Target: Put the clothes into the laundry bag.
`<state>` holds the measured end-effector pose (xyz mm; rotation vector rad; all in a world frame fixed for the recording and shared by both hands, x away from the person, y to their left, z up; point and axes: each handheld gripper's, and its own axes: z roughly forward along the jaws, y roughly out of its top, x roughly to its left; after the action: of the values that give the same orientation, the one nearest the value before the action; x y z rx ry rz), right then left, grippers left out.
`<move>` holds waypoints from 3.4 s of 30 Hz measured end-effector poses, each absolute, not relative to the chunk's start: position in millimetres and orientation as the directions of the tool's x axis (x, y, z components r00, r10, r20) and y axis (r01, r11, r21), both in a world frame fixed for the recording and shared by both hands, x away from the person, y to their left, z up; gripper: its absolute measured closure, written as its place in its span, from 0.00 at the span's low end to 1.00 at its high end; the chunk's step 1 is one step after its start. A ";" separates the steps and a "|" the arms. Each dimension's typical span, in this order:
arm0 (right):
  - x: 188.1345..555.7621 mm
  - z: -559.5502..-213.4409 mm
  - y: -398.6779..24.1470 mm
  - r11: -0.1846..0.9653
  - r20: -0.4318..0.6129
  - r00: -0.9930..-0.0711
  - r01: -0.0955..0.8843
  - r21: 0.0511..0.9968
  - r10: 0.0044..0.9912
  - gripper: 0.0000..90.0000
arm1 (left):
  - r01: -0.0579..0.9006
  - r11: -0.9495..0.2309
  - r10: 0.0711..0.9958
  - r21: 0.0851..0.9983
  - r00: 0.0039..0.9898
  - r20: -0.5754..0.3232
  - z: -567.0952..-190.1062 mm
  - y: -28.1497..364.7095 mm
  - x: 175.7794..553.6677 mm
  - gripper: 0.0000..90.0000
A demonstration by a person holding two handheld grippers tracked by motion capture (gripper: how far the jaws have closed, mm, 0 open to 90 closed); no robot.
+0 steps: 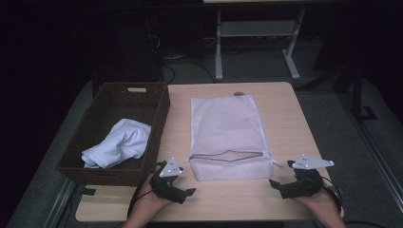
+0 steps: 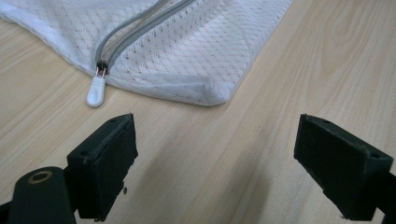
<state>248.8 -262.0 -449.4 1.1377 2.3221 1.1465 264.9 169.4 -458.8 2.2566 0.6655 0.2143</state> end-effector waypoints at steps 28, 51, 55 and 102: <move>268.7 -435.5 -245.5 0.360 0.097 -0.681 0.497 0.790 0.726 0.07 | 0.402 -0.575 0.530 0.713 0.847 -0.049 -456.9 169.8 262.3 0.14; 300.3 -421.5 -249.5 0.349 0.121 -0.682 0.509 0.787 0.721 0.22 | 0.395 -0.584 0.532 0.709 0.846 -0.033 -456.4 171.6 262.8 0.15; 307.9 -419.4 -247.2 0.355 0.120 -0.688 0.506 0.786 0.716 0.24 | 0.392 -0.589 0.530 0.707 0.847 -0.028 -456.7 171.3 262.8 0.15; 410.2 -441.5 -237.2 0.283 0.132 -0.499 0.667 0.690 0.856 1.00 | 0.401 -0.564 0.529 0.722 0.847 -0.057 -454.8 170.1 263.5 0.15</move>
<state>410.2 -237.2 -441.5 1.3981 2.2894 1.0301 263.5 170.1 -454.8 2.2428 0.6726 0.2114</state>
